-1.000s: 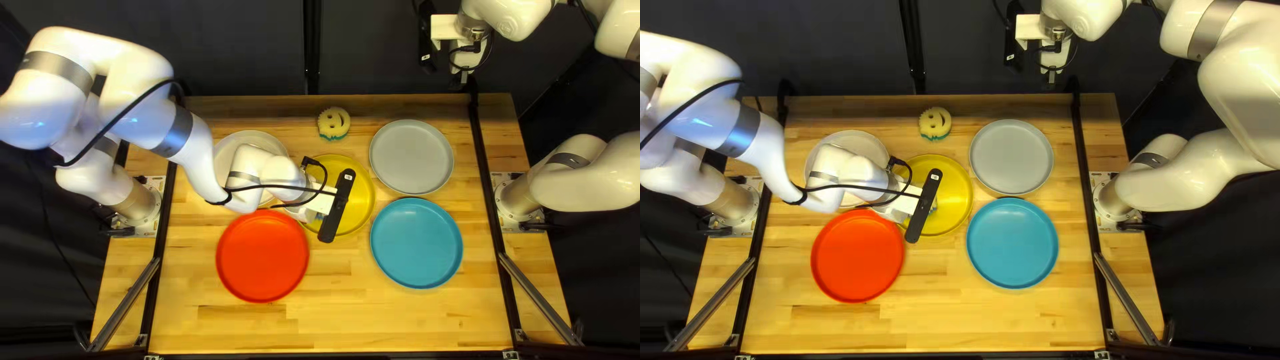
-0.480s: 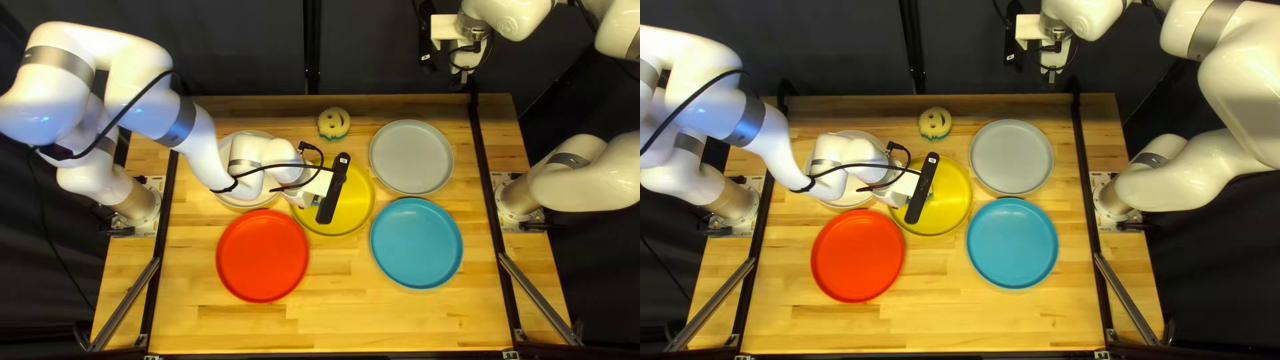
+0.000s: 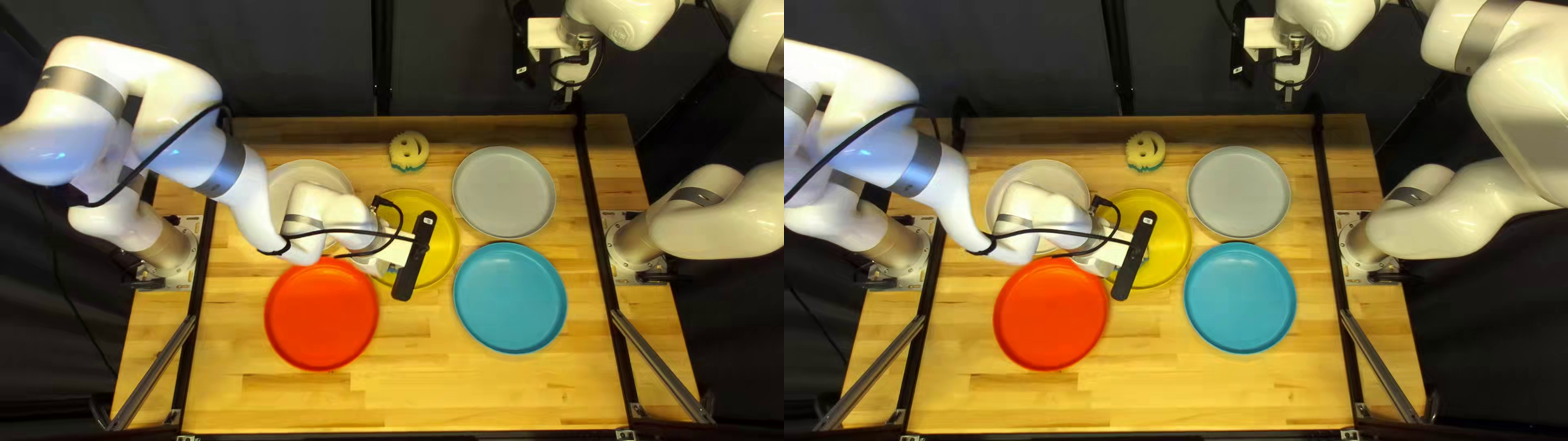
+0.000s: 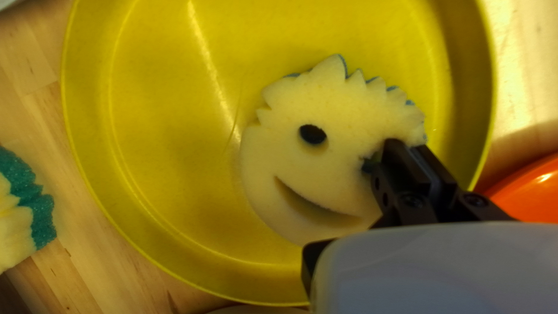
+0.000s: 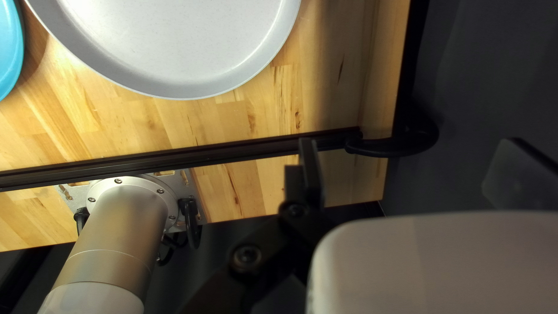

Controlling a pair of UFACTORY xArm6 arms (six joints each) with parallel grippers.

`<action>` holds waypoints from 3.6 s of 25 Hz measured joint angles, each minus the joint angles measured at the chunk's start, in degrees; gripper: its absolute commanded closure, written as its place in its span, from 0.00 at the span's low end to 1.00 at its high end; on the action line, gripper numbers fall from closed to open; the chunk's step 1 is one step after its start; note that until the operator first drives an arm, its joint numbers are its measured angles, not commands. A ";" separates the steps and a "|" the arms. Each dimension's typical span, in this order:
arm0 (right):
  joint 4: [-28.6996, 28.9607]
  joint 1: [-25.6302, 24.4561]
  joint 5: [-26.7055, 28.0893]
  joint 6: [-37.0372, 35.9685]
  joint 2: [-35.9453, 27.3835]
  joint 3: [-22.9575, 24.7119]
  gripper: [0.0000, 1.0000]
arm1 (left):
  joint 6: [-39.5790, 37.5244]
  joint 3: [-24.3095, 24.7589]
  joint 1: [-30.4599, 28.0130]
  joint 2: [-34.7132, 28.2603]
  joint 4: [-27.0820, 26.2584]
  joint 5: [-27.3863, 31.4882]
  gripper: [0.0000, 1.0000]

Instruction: Pick up sponge and scrub the plate

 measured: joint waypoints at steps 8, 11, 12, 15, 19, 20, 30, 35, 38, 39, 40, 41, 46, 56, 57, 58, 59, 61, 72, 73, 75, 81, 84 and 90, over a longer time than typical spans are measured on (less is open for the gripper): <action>0.00 0.00 0.00 0.00 0.00 0.00 0.00 | 7.87 -0.38 5.51 -0.55 -4.55 0.82 1.00; 0.00 0.00 0.00 0.00 0.00 0.00 0.00 | 10.60 -1.36 7.40 0.29 -6.17 1.10 1.00; 0.00 0.00 0.00 0.00 0.00 0.00 0.00 | 11.23 -1.74 7.79 0.65 -6.61 1.18 1.00; 0.00 0.00 0.00 0.00 0.00 0.00 0.00 | 11.48 -2.61 7.60 1.40 -7.06 1.40 1.00; 0.00 0.00 0.00 0.00 0.00 0.00 0.00 | 9.45 -2.95 5.38 1.87 -6.37 1.34 1.00; 0.00 0.00 0.00 0.00 0.00 0.00 0.00 | 8.69 -2.91 4.69 1.90 -6.07 1.27 1.00; 0.00 0.00 0.00 0.00 0.00 0.00 0.00 | 1.72 -2.67 -1.32 2.23 -2.36 0.52 1.00; 0.00 0.00 0.00 0.00 0.00 0.00 0.00 | 2.51 -3.11 -0.47 2.03 -2.17 1.20 1.00; 0.00 0.00 0.00 0.00 0.00 0.00 0.00 | 5.71 -4.24 1.53 2.93 -3.44 1.70 1.00; 0.00 0.00 0.00 0.00 0.00 0.00 0.00 | 7.13 -5.13 2.39 3.49 -4.11 2.14 1.00; 0.00 0.00 0.00 0.00 0.00 0.00 0.00 | 8.39 -6.08 3.23 4.06 -4.68 2.71 1.00; 0.00 0.00 0.00 0.00 0.00 0.00 0.00 | 9.31 -6.87 3.88 4.47 -5.08 3.29 1.00; 0.00 0.00 0.00 0.00 0.00 0.00 0.00 | 12.31 -9.70 6.82 5.22 -5.55 6.50 1.00; 0.00 0.00 0.00 0.00 0.00 0.00 0.00 | 10.33 -8.29 5.56 4.74 -3.64 7.12 1.00; 0.00 0.00 0.00 0.00 0.00 0.00 0.00 | 9.41 -7.93 4.77 4.71 -3.21 6.76 1.00; 0.00 0.00 0.00 0.00 0.00 0.00 0.00 | 8.43 -7.57 3.98 4.67 -2.74 6.43 1.00; 0.00 0.00 0.00 0.00 0.00 0.00 0.00 | 7.37 -7.19 3.18 4.57 -2.21 6.14 1.00; 0.00 0.00 0.00 0.00 0.00 0.00 0.00 | 5.09 -6.09 1.62 3.96 -1.02 5.71 1.00; 0.00 0.00 0.00 0.00 0.00 0.00 0.00 | -0.87 -6.59 -2.16 3.81 3.21 6.05 1.00; 0.00 0.00 0.00 0.00 0.00 0.00 0.00 | -0.17 -7.47 -1.67 4.44 3.03 6.09 1.00; 0.00 0.00 0.00 0.00 0.00 0.00 0.00 | 0.83 -8.91 -0.69 5.25 2.97 6.42 1.00; 0.00 0.00 0.00 0.00 0.00 0.00 0.00 | 3.34 -12.99 2.08 7.18 3.33 8.24 1.00; 0.00 0.00 0.00 0.00 0.00 0.00 0.00 | 4.60 -16.43 2.76 9.39 3.29 9.27 1.00; 0.00 0.00 0.00 0.00 0.00 0.00 0.00 | 5.33 -18.34 2.60 11.13 3.87 9.39 1.00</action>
